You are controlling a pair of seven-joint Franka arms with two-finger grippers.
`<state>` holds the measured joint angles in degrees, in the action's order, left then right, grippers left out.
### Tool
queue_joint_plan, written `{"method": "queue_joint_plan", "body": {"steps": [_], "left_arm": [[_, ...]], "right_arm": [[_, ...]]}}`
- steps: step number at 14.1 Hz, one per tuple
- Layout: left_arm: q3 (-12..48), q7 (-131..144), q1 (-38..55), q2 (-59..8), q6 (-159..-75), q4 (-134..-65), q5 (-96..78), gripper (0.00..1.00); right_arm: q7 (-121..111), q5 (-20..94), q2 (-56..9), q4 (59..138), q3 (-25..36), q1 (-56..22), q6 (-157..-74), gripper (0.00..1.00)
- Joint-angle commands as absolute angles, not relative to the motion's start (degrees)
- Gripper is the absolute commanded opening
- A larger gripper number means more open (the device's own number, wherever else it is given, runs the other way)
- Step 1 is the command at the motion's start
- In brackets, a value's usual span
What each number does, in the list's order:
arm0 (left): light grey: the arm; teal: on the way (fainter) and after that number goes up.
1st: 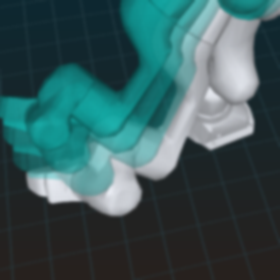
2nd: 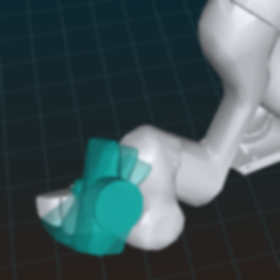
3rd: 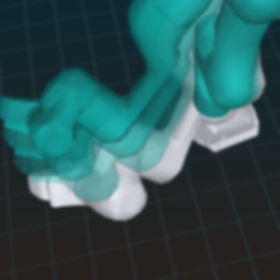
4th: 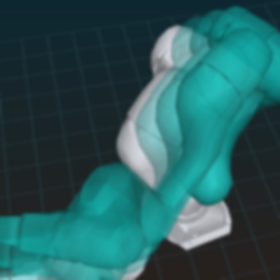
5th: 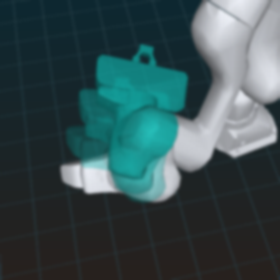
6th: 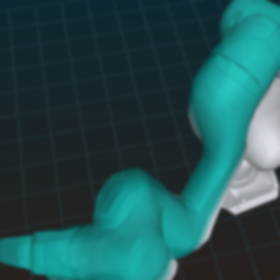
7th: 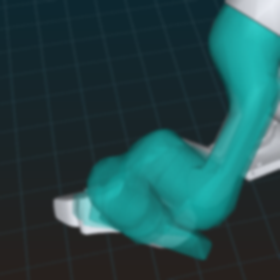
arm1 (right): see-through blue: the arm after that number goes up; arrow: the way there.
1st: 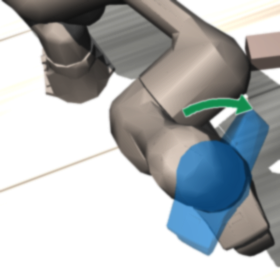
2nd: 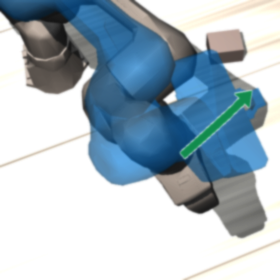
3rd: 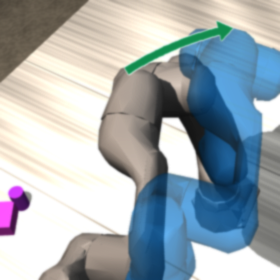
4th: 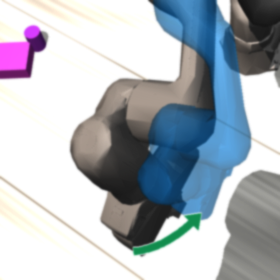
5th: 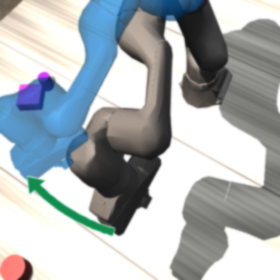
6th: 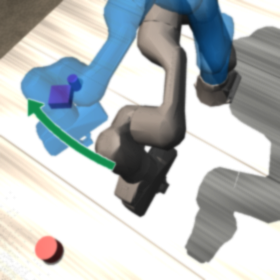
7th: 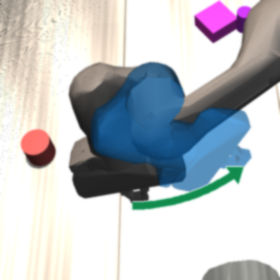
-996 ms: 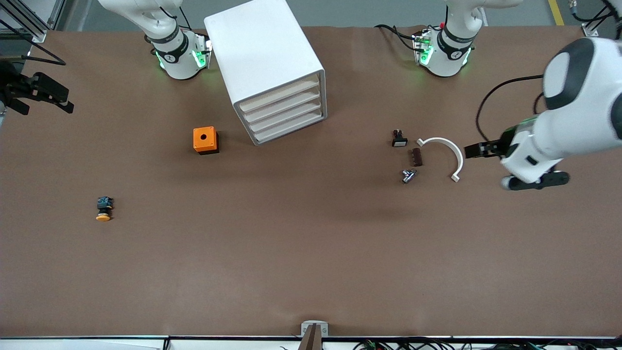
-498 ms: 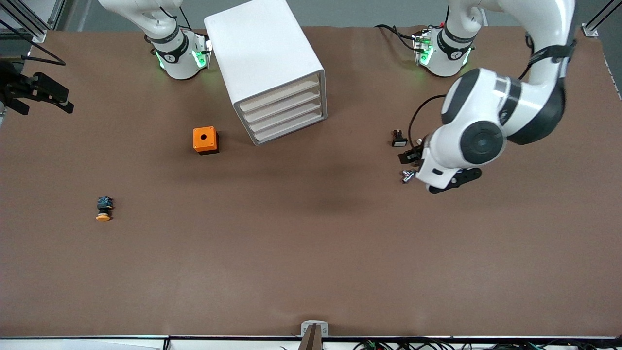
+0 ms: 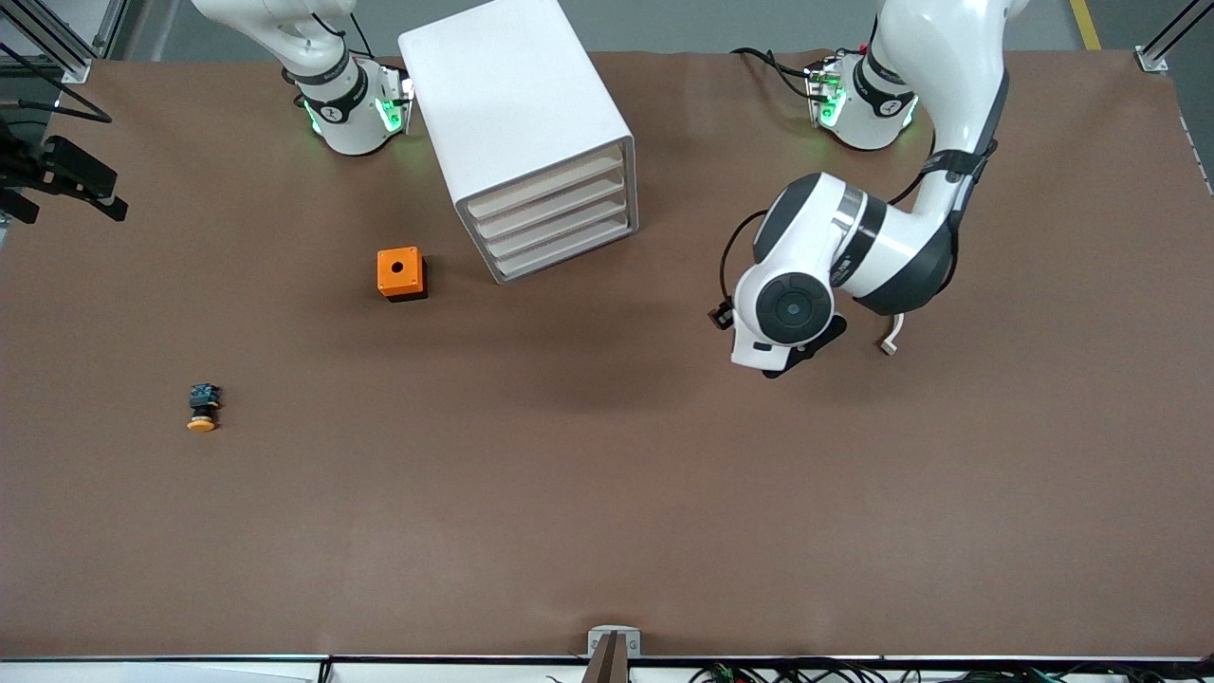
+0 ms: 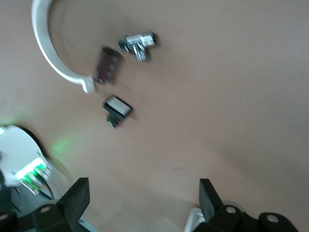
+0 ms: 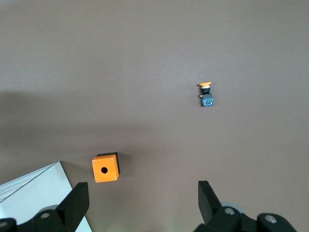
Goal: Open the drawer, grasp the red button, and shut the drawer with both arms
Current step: 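Reach the left gripper toward the white cabinet's drawer front, then grasp the drawer handle with the left gripper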
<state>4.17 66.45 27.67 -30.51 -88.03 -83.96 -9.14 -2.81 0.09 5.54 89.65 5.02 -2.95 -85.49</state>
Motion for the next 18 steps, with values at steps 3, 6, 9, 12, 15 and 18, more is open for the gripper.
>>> {"method": "queue_joint_plan", "body": {"steps": [3,6,9,12,15,18], "left_arm": [[3.6,73.1,27.9,-35.7,-85.6,-76.9,-20.8,1.0],[3.7,84.9,28.6,-37.7,-85.2,-76.3,-25.5,1.0],[3.7,90.1,28.8,-39.3,-85.0,-76.0,-32.1,1.0],[3.7,99.0,29.9,-42.7,-84.8,-74.3,-36.8,1.0],[3.8,106.8,30.0,-45.3,-82.7,-74.4,-41.7,1.0],[3.7,112.1,30.6,-46.6,-78.5,-74.7,-46.6,1.0]], "right_arm": [[-2.9,-0.7,4.6,88.1,5.2,-2.5,-84.9,1.0],[-2.5,-0.8,4.1,88.2,5.1,-2.6,-84.7,1.0],[-3.2,-0.8,2.1,88.4,5.1,-2.1,-84.7,1.0],[-3.3,-0.2,-3.0,88.3,5.0,-2.5,-85.7,1.0],[-3.3,-0.9,-7.4,88.0,5.0,-1.7,-87.5,1.0],[-3.9,-0.7,-9.2,88.0,5.2,0.4,-87.8,1.0]]}}
